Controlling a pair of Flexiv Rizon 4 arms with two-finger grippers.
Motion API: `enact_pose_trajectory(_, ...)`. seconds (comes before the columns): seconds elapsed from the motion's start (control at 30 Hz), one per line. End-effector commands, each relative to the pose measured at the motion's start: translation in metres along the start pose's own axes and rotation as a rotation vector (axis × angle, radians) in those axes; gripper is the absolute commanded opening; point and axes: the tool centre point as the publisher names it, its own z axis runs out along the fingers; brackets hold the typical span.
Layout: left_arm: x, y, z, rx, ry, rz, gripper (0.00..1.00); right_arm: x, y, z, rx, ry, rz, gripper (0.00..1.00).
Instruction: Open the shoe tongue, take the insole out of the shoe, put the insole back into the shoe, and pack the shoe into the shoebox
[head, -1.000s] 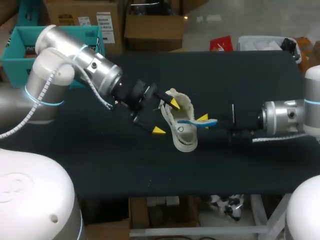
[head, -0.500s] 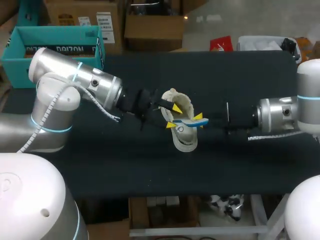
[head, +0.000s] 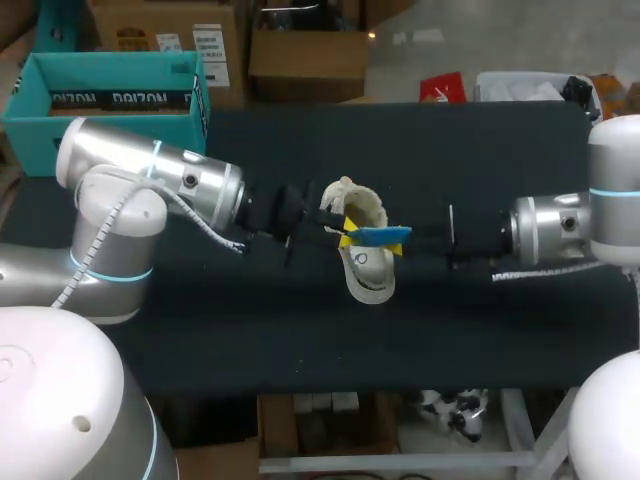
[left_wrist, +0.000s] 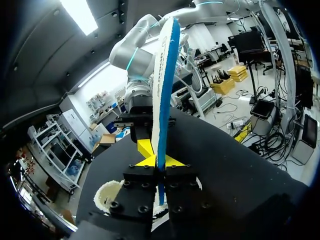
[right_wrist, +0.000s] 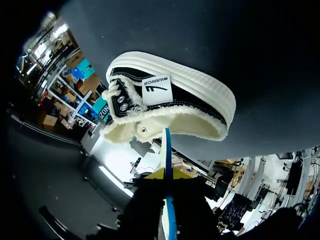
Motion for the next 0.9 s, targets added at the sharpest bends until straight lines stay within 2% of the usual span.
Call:
enact_pose_trajectory(0.03, -0.001, 0.004, 0.006, -0.001, 0.010, 0.007, 0.00, -0.002, 0.000, 0.002, 0.004, 0.003, -0.001, 0.00)
enact_pose_trajectory(0.07, -0.001, 0.004, 0.006, -0.001, 0.013, 0.012, 0.00, -0.002, 0.000, 0.002, 0.001, 0.003, -0.002, 0.00)
enact_pose_trajectory(0.1, -0.001, 0.005, 0.006, -0.005, 0.021, 0.020, 0.00, -0.002, -0.001, 0.002, -0.001, 0.003, -0.004, 0.09)
enact_pose_trajectory(0.2, -0.001, 0.006, 0.006, -0.008, 0.038, 0.054, 0.00, -0.003, -0.004, 0.002, -0.017, -0.001, -0.011, 0.48)
enact_pose_trajectory(0.23, -0.001, 0.006, 0.006, -0.008, 0.039, 0.059, 0.00, -0.004, -0.005, 0.001, -0.020, -0.002, -0.012, 0.72)
enact_pose_trajectory(0.27, -0.002, 0.007, 0.006, -0.006, 0.048, 0.071, 0.00, -0.005, -0.005, 0.001, -0.022, -0.002, -0.014, 0.88)
enact_pose_trajectory(0.33, -0.004, 0.010, 0.006, -0.005, 0.053, 0.089, 0.00, -0.007, -0.007, 0.001, -0.034, -0.005, -0.019, 0.93)
enact_pose_trajectory(0.43, -0.006, 0.015, 0.007, -0.005, 0.060, 0.104, 0.00, -0.009, -0.008, 0.001, -0.057, -0.005, -0.020, 0.85)
enact_pose_trajectory(0.6, -0.009, 0.023, 0.011, 0.003, 0.066, 0.119, 0.00, -0.013, -0.008, 0.002, -0.068, 0.001, -0.030, 0.62)
enact_pose_trajectory(0.67, -0.010, 0.027, 0.013, 0.008, 0.079, 0.127, 0.00, -0.014, -0.007, 0.002, -0.080, 0.008, -0.037, 0.48)
enact_pose_trajectory(0.9, -0.013, 0.036, 0.019, -0.006, 0.134, 0.144, 0.00, -0.012, -0.002, 0.006, -0.098, 0.025, -0.060, 0.35)
